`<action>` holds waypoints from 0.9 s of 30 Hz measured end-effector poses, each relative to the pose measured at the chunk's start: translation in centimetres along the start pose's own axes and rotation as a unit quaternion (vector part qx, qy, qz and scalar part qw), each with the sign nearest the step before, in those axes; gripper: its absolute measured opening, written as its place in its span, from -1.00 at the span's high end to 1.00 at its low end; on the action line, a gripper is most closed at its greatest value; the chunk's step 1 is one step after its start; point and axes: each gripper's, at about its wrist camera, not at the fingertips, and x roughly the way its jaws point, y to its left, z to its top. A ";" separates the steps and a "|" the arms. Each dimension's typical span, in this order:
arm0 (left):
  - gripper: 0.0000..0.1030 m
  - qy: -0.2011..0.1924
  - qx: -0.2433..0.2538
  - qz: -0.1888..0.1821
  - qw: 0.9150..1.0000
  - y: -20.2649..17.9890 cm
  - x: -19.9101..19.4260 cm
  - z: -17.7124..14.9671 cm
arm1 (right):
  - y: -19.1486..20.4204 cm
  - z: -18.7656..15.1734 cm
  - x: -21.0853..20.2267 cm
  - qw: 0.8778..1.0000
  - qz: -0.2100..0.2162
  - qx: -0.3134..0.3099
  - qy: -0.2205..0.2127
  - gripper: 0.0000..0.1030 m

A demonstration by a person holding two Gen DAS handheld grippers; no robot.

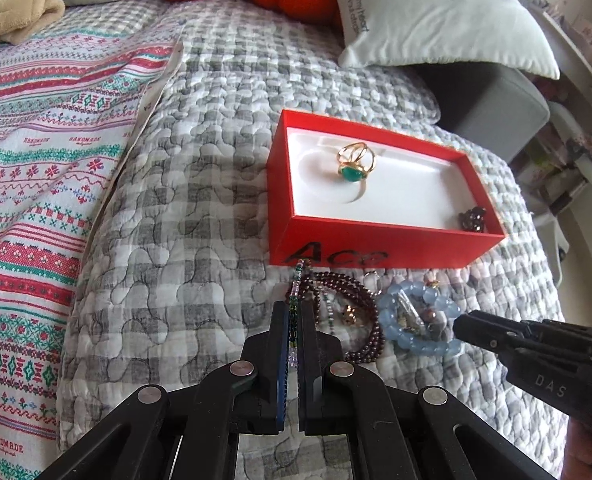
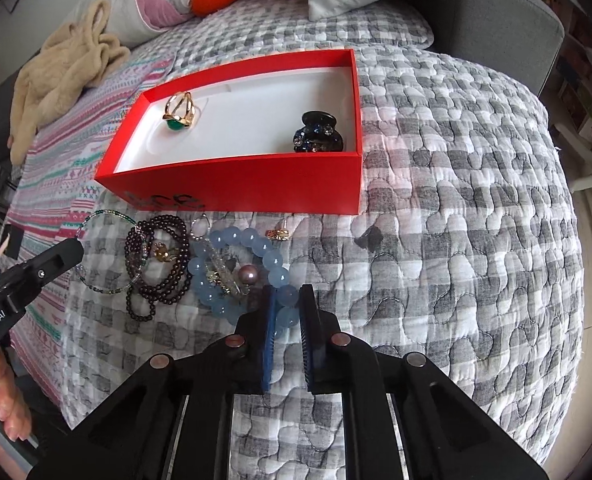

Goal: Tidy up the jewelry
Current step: 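Lift both bracelets into the red box and open both tools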

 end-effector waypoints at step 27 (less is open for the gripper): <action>1.00 -0.075 -0.052 -0.076 0.993 -1.2 1.7 5.6 | 1.8 6.2 -9.5 0.983 0.088 0.008 -0.162 0.76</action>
